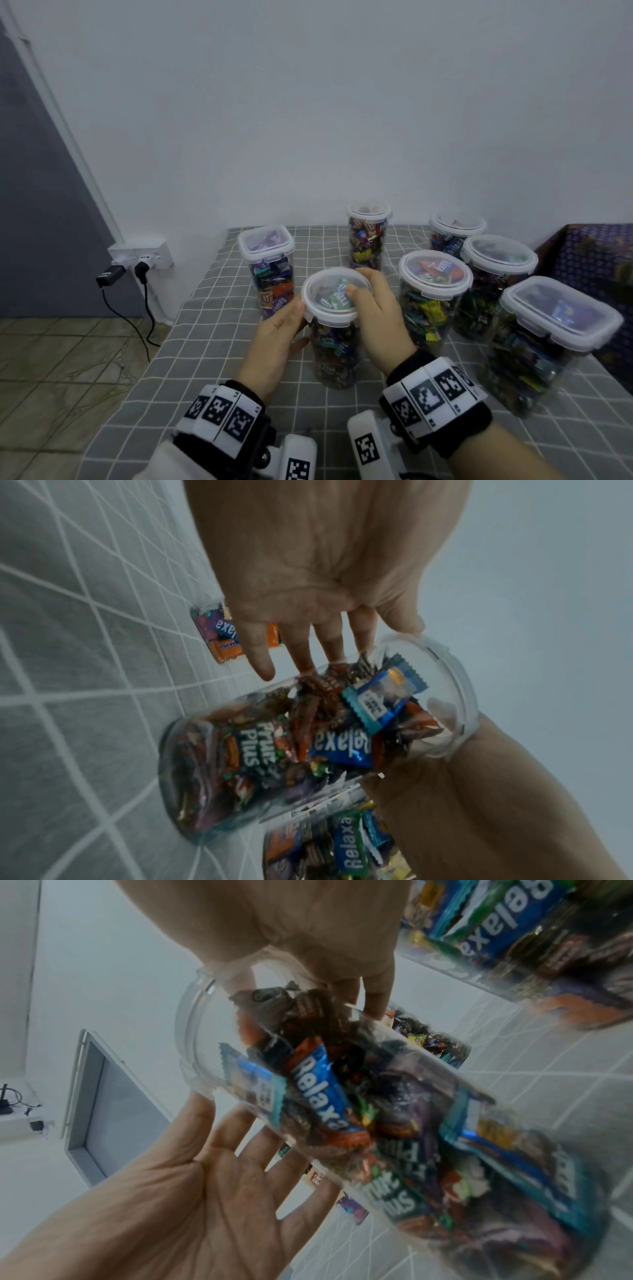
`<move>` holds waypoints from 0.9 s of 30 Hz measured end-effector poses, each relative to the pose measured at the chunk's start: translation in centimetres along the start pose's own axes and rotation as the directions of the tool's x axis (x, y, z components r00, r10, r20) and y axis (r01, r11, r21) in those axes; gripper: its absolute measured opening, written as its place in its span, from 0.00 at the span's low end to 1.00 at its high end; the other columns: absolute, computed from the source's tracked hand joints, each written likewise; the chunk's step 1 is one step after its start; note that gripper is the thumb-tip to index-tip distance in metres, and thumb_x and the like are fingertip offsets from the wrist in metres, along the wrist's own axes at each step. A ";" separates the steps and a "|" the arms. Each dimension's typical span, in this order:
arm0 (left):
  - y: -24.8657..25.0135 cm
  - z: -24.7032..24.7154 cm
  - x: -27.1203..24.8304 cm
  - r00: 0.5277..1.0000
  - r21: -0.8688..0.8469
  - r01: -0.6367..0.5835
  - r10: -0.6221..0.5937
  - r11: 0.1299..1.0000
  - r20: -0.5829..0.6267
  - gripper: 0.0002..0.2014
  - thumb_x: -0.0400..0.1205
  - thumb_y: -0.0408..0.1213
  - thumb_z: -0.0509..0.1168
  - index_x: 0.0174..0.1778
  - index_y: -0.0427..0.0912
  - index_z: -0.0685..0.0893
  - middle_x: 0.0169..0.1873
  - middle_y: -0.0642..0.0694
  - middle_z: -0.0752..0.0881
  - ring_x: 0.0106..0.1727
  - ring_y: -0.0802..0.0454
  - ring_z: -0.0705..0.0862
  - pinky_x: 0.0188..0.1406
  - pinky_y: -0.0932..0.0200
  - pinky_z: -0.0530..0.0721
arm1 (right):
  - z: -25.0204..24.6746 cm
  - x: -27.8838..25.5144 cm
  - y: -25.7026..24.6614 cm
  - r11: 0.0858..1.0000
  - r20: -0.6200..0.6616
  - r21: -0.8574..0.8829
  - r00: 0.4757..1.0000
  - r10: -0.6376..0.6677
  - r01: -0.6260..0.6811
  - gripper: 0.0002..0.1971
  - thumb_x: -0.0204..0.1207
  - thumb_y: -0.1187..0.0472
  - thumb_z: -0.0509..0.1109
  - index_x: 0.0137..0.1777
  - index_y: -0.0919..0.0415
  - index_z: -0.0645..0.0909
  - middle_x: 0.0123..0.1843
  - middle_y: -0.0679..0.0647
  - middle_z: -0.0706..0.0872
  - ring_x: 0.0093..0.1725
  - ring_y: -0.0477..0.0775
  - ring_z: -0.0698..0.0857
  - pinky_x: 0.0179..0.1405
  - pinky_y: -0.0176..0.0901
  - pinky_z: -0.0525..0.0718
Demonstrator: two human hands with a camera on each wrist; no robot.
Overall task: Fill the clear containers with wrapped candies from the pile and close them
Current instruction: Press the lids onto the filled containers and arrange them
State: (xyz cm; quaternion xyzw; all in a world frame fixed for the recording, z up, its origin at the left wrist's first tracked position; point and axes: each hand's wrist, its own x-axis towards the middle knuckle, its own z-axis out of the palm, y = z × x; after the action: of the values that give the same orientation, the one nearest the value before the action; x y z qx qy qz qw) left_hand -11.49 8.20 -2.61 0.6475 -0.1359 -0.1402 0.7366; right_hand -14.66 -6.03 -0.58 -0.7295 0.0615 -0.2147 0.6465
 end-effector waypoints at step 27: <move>0.0 0.1 -0.7 0.982 0.144 -0.145 0.124 0.979 0.145 0.25 0.72 0.45 0.74 0.65 0.55 0.77 0.54 0.61 0.88 0.57 0.69 0.84 0.51 0.70 0.82 | -0.8 0.0 0.1 1.000 0.095 0.005 0.995 -0.028 0.027 0.08 0.79 0.51 0.67 0.54 0.45 0.72 0.52 0.47 0.84 0.55 0.47 0.84 0.62 0.53 0.81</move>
State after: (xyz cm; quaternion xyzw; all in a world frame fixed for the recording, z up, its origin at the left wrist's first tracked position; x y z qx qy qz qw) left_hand -12.14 8.37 -2.66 0.6808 -0.2395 -0.1228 0.6812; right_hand -14.92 -6.81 -0.59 -0.7386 0.0204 -0.1887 0.6468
